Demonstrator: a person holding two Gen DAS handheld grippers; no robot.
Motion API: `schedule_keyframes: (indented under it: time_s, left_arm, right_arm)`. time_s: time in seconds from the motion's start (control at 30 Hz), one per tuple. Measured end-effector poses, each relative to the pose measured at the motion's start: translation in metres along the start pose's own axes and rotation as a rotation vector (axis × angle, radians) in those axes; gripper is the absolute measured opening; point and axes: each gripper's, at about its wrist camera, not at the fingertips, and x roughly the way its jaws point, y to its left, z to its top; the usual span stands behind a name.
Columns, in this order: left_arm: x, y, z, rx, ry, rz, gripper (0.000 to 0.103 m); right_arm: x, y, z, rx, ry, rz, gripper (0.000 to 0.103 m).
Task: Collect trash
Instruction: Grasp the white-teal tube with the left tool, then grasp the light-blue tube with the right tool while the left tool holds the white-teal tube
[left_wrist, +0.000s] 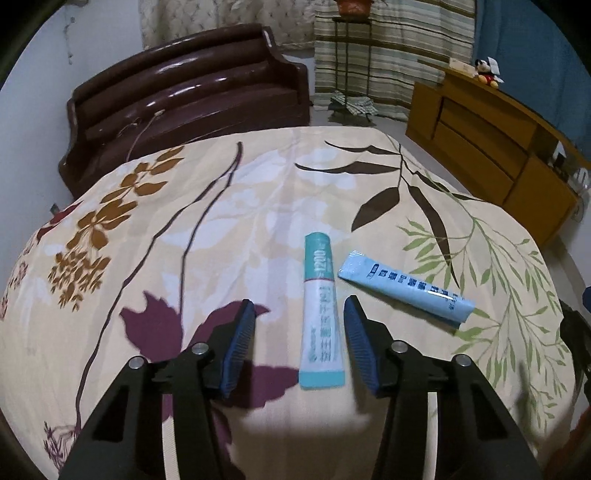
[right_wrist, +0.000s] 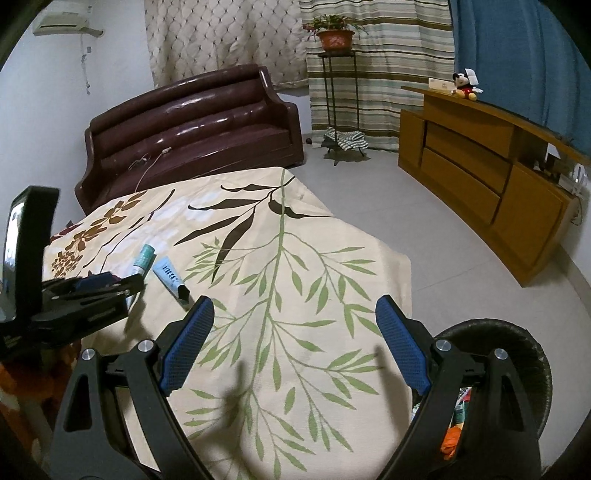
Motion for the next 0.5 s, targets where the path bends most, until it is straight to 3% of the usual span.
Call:
schedule_keyframes:
  time_s: [0.07,0.27,0.5]
  left_arm:
    - [0.004,0.001,0.002,0.006,-0.002,-0.009,0.05]
    - [0.002,0.002,0.0,0.032,-0.024,-0.054,0.02]
    - [-0.003,0.011,-0.005,0.034,-0.027,-0.067,0.018]
  right_arm:
    - [0.001,0.003,0.0,-0.006,0.003,0.001,0.087]
    - [0.005,0.009,0.001,-0.018,0.013,0.004,0.087]
    - [0.014,0.025,0.004,-0.042,0.032,0.027,0.087]
